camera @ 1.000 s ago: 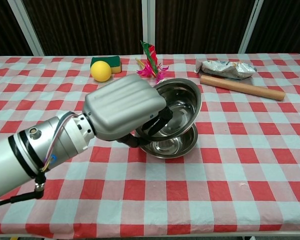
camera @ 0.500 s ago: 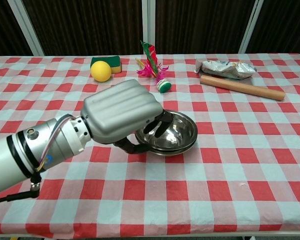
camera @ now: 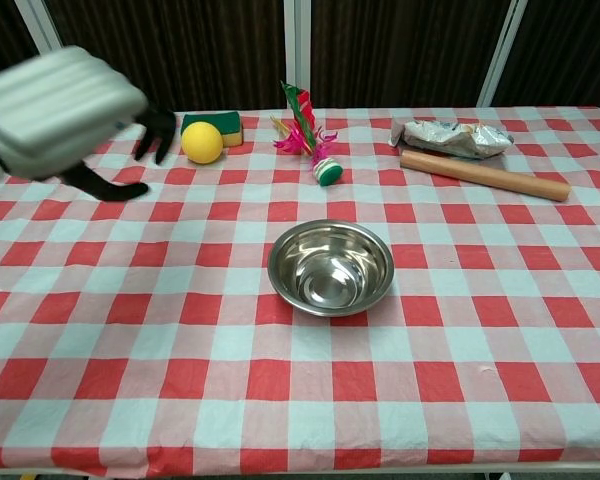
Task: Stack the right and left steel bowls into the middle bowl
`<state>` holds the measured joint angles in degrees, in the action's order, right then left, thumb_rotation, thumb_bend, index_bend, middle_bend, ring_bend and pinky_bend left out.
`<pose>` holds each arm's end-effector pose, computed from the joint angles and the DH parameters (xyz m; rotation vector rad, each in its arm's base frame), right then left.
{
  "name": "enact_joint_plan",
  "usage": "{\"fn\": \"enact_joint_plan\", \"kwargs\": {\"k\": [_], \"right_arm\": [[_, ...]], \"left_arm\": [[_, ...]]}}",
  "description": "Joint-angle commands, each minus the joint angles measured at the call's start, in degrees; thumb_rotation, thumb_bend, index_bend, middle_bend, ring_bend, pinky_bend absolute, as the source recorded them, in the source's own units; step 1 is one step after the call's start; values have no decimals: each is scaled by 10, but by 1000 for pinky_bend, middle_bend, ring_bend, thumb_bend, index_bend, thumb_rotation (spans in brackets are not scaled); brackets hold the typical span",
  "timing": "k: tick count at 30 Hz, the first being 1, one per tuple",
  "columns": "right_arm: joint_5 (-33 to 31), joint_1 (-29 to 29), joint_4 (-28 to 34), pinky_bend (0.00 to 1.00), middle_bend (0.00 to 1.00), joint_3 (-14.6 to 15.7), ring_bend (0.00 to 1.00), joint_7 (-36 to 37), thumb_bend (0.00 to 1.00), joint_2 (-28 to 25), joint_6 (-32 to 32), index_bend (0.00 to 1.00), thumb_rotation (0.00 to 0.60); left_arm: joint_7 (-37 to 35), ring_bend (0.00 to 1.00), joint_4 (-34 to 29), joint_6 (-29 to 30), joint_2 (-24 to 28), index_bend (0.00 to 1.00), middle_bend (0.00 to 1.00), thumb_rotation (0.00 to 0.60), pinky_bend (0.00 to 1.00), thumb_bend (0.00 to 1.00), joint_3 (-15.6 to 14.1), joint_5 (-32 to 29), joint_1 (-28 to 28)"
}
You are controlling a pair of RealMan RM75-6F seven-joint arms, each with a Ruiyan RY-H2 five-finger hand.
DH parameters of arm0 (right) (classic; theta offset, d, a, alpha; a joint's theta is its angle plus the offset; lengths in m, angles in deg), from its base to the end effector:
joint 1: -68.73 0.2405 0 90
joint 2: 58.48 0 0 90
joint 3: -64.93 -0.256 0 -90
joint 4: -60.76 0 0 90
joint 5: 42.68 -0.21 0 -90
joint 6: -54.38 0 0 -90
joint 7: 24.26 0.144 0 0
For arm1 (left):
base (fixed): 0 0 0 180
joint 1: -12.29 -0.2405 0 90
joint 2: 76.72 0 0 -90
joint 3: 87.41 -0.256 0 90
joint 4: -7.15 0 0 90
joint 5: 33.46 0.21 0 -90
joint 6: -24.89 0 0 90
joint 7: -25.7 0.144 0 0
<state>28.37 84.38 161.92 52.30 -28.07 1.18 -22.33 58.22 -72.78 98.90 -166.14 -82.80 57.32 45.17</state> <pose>-0.2646 -0.2646 0.1853 1.2896 -0.9278 0.9921 -0.1664 0.2954 0.0093 -1.8551 -0.2588 -0.9601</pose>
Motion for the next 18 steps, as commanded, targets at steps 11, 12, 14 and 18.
{"fn": "enact_joint_plan", "kwargs": {"k": [11, 12, 14, 18], "right_arm": [[122, -52, -81, 150, 114, 80, 15, -89, 21, 73, -79, 139, 600], [121, -54, -85, 149, 113, 81, 15, -91, 21, 79, -81, 138, 600], [118, -57, -91, 148, 111, 83, 14, -89, 21, 87, -81, 136, 600], [116, -58, -94, 148, 108, 81, 12, -94, 21, 92, -78, 134, 600]], "left_arm": [[-199, 210, 33, 125, 85, 255, 245, 600, 365, 145, 28, -174, -200], [-202, 210, 37, 127, 85, 255, 245, 600, 357, 144, 25, -170, -203], [-202, 210, 47, 129, 83, 255, 245, 600, 342, 144, 18, -159, -206], [-208, 210, 52, 129, 81, 255, 245, 600, 333, 143, 21, -154, -208]]}}
